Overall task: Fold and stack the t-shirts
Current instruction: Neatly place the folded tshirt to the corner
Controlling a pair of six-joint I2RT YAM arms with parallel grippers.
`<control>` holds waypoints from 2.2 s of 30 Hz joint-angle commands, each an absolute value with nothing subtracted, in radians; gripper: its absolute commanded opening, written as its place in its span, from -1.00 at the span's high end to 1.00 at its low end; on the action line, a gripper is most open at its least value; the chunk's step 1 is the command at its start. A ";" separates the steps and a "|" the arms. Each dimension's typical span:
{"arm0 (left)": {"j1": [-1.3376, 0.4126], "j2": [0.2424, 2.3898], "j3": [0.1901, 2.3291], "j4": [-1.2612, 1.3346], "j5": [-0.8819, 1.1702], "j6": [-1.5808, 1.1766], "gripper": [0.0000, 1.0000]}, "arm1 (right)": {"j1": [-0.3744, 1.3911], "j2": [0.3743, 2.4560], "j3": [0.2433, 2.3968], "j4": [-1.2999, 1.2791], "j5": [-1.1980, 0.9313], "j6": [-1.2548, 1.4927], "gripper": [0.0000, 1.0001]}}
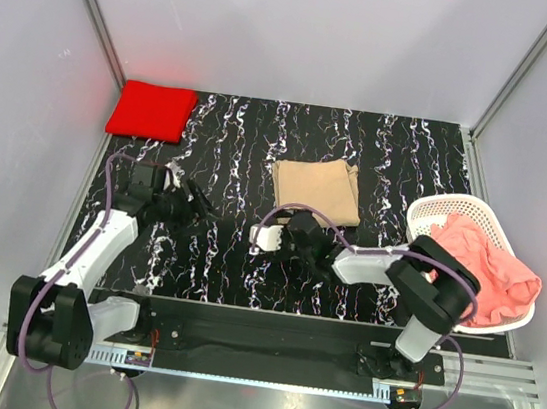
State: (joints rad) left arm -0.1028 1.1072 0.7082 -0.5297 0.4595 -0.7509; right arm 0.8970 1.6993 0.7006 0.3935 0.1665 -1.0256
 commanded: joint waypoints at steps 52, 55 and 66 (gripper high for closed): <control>-0.336 2.327 1.496 0.003 0.571 -1.417 -0.72 | 0.747 1.545 0.956 0.189 0.032 -0.773 0.87; -0.333 2.347 1.532 -0.034 0.578 -1.367 -0.17 | 0.749 1.539 0.962 0.187 0.052 -0.726 0.67; -0.327 2.335 1.825 -0.390 0.487 -0.942 1.00 | 0.746 1.431 1.035 -0.185 0.222 -0.307 -0.90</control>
State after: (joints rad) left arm -0.3336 2.3543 1.7103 -0.2016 0.5583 -1.1477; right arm 0.7513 1.5227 0.9668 0.0029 0.1513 -0.4862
